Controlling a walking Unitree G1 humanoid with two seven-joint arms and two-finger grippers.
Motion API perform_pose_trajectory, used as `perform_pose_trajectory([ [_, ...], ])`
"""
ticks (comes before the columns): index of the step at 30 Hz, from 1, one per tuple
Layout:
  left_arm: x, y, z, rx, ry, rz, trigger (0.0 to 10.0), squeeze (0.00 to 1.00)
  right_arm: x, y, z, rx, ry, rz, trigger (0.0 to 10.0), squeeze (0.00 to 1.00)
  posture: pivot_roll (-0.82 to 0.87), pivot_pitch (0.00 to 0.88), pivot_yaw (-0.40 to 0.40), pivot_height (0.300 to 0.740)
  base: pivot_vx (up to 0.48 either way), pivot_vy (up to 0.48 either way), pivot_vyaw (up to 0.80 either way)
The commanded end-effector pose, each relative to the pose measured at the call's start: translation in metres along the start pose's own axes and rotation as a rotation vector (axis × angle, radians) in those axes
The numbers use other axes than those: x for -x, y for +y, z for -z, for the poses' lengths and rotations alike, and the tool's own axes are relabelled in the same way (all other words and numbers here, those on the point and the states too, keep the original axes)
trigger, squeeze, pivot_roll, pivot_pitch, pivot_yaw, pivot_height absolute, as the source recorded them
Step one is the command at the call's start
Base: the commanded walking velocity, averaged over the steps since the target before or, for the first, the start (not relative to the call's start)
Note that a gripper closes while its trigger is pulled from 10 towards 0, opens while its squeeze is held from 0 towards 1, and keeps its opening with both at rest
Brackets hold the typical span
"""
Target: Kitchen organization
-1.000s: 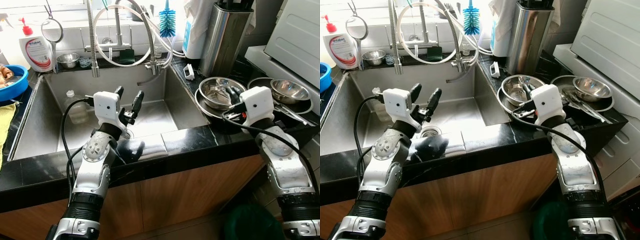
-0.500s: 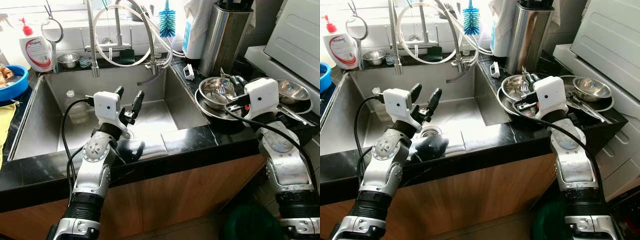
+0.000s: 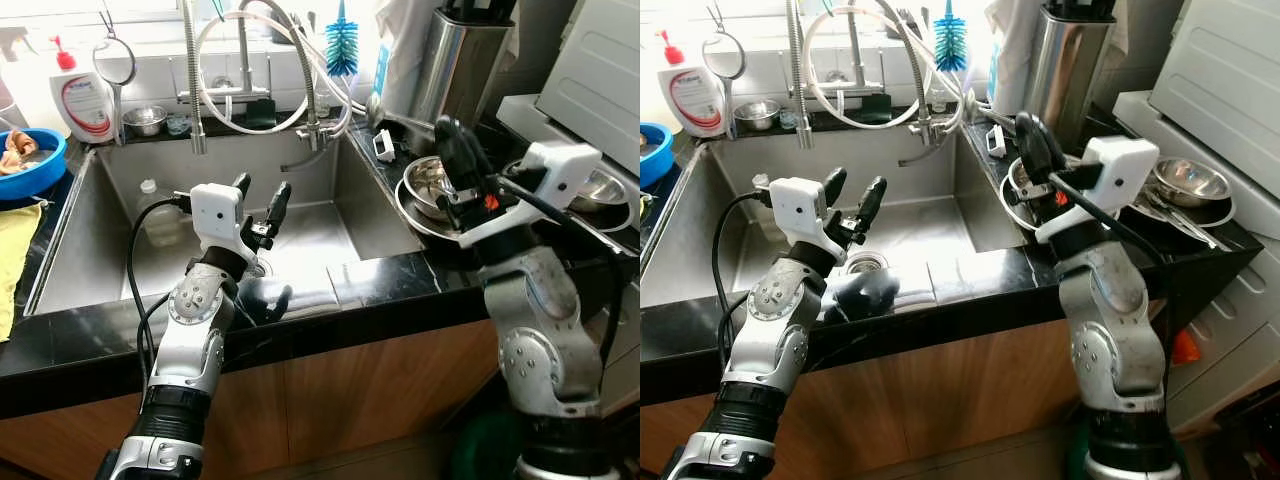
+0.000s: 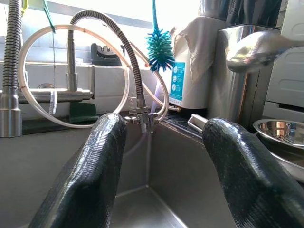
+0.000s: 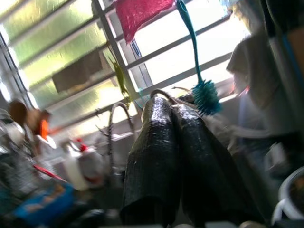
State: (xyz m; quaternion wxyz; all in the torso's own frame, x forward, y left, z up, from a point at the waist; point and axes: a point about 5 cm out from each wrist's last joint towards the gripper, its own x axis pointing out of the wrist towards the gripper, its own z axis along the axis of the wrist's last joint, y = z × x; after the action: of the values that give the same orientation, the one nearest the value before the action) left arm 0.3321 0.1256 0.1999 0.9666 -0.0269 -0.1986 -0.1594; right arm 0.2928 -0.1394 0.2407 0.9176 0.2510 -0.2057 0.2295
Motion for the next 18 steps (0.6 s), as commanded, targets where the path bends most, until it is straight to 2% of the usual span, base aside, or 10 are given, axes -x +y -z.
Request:
perform_pose_trajectory([
  [1, -0.006, -0.002, -0.004, 0.007, -0.015, 0.007, 10.0, 0.00, 0.002, 0.003, -0.009, -0.061, -0.036, -0.013, 10.0, 0.00, 0.01, 0.000, -0.057, 0.740, 0.000, 0.000, 0.00],
  [2, -0.006, -0.002, -0.004, 0.009, -0.015, 0.005, 10.0, 0.00, 0.008, 0.001, -0.009, -0.152, -0.049, -0.001, 10.0, 0.00, 0.01, 0.000, -0.057, 0.740, 0.000, 0.000, 0.00],
  [3, -0.006, -0.002, -0.004, 0.009, -0.015, 0.005, 10.0, 0.00, 0.008, 0.001, -0.009, -0.152, -0.049, -0.001, 10.0, 0.00, 0.01, 0.000, -0.057, 0.740, 0.000, 0.000, 0.00],
  [4, -0.005, -0.001, -0.003, 0.010, -0.013, 0.004, 10.0, 0.00, 0.016, -0.002, -0.009, -0.227, -0.070, 0.012, 10.0, 0.00, 0.01, 0.000, -0.058, 0.740, 0.000, 0.000, 0.00],
  [5, -0.005, -0.001, -0.003, 0.010, -0.011, 0.003, 10.0, 0.00, 0.020, -0.005, -0.009, -0.245, -0.071, 0.024, 10.0, 0.00, 0.01, 0.000, -0.058, 0.740, 0.000, 0.000, 0.00],
  [11, -0.004, 0.000, -0.002, 0.009, -0.004, 0.004, 10.0, 0.00, 0.033, -0.017, 0.004, -0.198, 0.027, 0.088, 10.0, 0.00, 0.01, 0.000, -0.055, 0.740, 0.000, 0.000, 0.00],
  [14, -0.005, -0.001, -0.001, 0.012, 0.002, 0.014, 10.0, 0.00, 0.039, -0.019, 0.014, -0.161, 0.115, 0.085, 10.0, 0.00, 0.01, 0.000, -0.053, 0.740, 0.000, 0.000, 0.00],
  [15, -0.005, -0.001, -0.001, 0.012, 0.002, 0.014, 10.0, 0.00, 0.039, -0.019, 0.014, -0.161, 0.115, 0.085, 10.0, 0.00, 0.01, 0.000, -0.053, 0.740, 0.000, 0.000, 0.00],
  [18, -0.005, -0.002, 0.000, 0.015, 0.006, 0.017, 10.0, 0.00, 0.036, -0.016, 0.021, -0.067, 0.196, 0.035, 10.0, 0.00, 0.01, 0.000, -0.050, 0.740, 0.000, 0.000, 0.00],
])
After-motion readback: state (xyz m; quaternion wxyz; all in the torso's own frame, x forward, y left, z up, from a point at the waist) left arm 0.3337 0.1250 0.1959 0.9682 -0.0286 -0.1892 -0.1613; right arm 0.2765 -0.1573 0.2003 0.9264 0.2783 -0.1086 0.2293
